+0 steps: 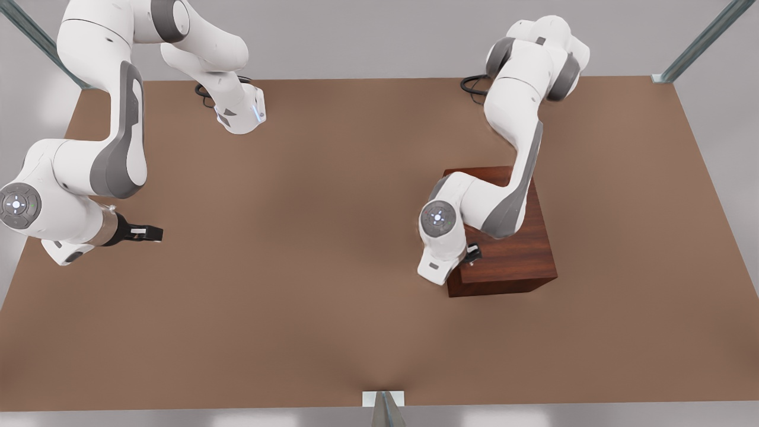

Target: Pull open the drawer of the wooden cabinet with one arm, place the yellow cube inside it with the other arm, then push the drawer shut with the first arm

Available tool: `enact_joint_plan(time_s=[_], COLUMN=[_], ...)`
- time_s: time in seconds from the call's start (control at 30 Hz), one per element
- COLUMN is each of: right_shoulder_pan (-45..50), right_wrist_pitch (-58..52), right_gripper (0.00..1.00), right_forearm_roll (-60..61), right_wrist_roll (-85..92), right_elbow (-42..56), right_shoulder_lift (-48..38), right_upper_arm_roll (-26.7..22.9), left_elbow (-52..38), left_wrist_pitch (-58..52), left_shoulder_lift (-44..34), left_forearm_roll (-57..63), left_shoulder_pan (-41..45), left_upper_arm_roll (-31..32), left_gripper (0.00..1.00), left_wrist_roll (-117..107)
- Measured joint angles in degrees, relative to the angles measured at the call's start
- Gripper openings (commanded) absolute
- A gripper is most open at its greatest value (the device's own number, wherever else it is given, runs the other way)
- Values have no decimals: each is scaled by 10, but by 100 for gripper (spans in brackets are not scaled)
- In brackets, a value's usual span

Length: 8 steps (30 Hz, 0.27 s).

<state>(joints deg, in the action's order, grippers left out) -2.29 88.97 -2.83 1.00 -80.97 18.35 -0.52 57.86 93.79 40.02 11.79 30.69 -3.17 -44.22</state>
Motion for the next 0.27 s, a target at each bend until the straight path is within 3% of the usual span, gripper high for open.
enact_joint_plan(time_s=[0.13, 0.17, 0.23, 0.27], right_shoulder_pan=[0, 0, 1, 2], right_wrist_pitch=[0, 0, 0, 0], right_gripper=[100, 100, 100, 100], right_forearm_roll=[-1, -1, 0, 0], right_wrist_roll=[6, 7, 9, 10], right_elbow=[0, 0, 0, 0], right_shoulder_lift=[0, 1, 3, 3], right_upper_arm_roll=[-1, 0, 0, 0], left_elbow=[4, 45, 232, 254], left_wrist_pitch=[-116, -126, -86, -67], left_shoulder_lift=[-136, -176, -293, -302], left_forearm_roll=[-48, -71, -108, -124], left_shoulder_pan=[-76, -103, -130, -140], left_upper_arm_roll=[-2, -3, -10, -13], left_gripper=[100, 100, 100, 100], left_wrist_roll=[55, 70, 98, 111])
